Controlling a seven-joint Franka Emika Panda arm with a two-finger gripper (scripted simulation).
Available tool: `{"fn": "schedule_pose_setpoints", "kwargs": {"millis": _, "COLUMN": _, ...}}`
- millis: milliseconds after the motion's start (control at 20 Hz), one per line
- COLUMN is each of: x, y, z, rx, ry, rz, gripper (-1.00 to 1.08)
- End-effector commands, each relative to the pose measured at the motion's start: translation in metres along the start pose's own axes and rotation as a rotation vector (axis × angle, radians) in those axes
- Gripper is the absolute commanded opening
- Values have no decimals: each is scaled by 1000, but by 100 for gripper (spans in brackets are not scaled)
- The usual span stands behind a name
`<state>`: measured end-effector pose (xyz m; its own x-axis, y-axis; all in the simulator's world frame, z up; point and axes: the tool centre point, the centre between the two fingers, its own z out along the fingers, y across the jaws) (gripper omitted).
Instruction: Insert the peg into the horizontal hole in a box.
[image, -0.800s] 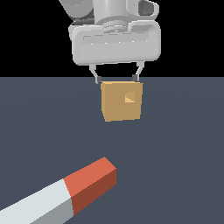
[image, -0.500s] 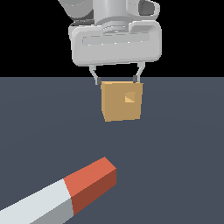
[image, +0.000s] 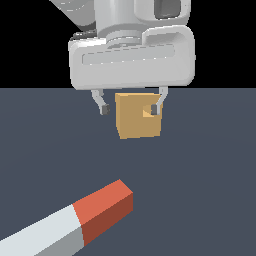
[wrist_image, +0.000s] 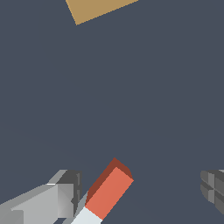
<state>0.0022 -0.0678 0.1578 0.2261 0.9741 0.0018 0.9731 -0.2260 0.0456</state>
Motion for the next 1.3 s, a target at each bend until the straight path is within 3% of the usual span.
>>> {"fn": "schedule_pose_setpoints", "kwargs": {"millis": 0, "x": -27, "y": -4, "z": 13, "rx": 6, "ry": -4, "rz": 99, "gripper": 100}}
{"fn": "schedule_pose_setpoints", "kwargs": {"millis": 350, "x": -104, "y": -33, "z": 51, "rx": 25, "ry": -12, "rz": 407, "gripper": 100}}
{"fn": "schedule_pose_setpoints", "kwargs": {"millis": 600, "x": -139, "y": -59, "z": 71, "rx": 35, "ry": -16, "rz": 569, "gripper": 100}}
{"fn": "schedule_pose_setpoints", "kwargs": {"millis": 900, "x": -158, "y": -78, "z": 83, "rx": 42, "ry": -18, "rz": 668, "gripper": 100}}
{"fn": "schedule_pose_setpoints", "kwargs": {"millis": 1250, "x": -159, "y": -79, "z": 87, "rx": 43, "ry": -19, "rz": 673, "gripper": 100}}
